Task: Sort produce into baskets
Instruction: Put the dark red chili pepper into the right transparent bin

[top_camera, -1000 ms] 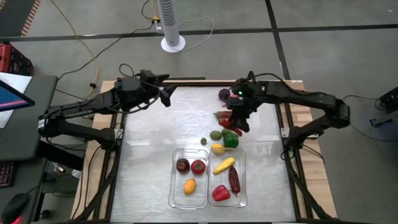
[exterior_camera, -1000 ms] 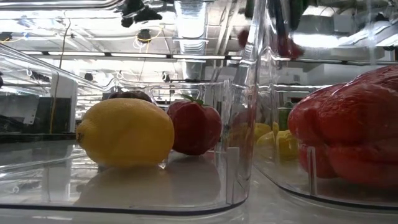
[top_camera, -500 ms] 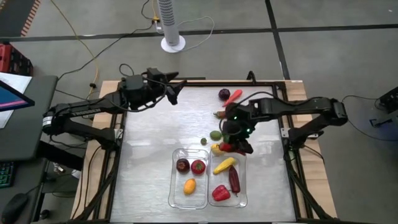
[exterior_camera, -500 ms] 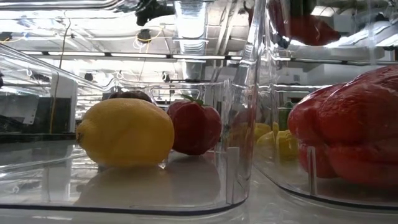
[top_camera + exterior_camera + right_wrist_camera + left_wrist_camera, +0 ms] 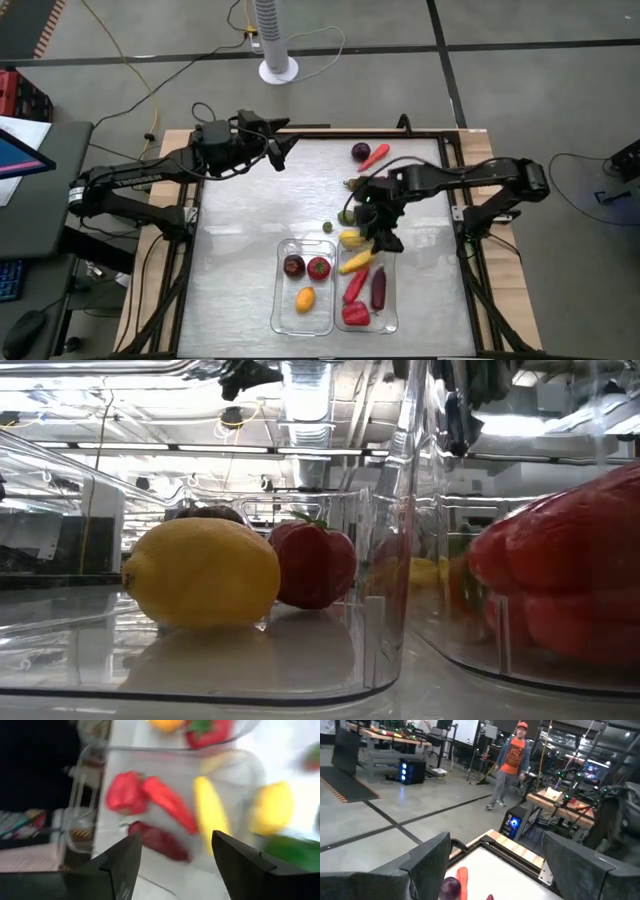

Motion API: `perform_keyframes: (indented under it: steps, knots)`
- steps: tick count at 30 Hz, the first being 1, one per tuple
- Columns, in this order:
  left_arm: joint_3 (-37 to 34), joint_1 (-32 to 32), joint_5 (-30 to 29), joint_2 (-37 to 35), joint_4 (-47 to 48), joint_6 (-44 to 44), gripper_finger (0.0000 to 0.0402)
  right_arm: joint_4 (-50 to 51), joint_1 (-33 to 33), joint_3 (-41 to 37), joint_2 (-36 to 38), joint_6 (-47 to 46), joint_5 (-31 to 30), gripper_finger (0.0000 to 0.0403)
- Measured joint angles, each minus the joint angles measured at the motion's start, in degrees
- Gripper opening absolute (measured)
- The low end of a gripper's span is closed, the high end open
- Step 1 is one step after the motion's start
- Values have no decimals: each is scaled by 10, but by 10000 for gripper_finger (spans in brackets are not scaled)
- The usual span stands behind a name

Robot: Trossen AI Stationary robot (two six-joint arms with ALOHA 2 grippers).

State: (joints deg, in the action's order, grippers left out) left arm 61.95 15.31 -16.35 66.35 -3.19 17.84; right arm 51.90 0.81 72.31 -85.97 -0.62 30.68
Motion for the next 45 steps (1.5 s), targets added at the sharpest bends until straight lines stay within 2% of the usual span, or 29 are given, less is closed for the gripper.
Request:
perform_keyframes:
  steps: [6,11,18,23,27,31,37,41,45]
  knots:
    - [0,3,38,0,4,16,300,3,68,0,50,21,-119,271]
    - [0,3,45,0,13,18,300,2,121,0,44,84,-221,271]
    - [0,-5,81,0,53,43,300,4,197,0,-28,130,-233,271]
    - [0,-26,82,0,120,54,300,11,250,0,-82,146,-267,271]
    - [0,-42,83,0,139,56,300,15,280,0,-110,195,-278,271]
    - [0,-47,84,0,138,56,300,8,293,0,-148,229,-278,271]
    - [0,-47,85,0,140,77,300,-25,301,0,-201,232,-280,270]
    - [0,-56,85,0,152,83,300,-40,301,-4,-221,232,-321,263]
    - [0,-60,86,0,159,82,300,-54,300,-27,-221,231,-326,244]
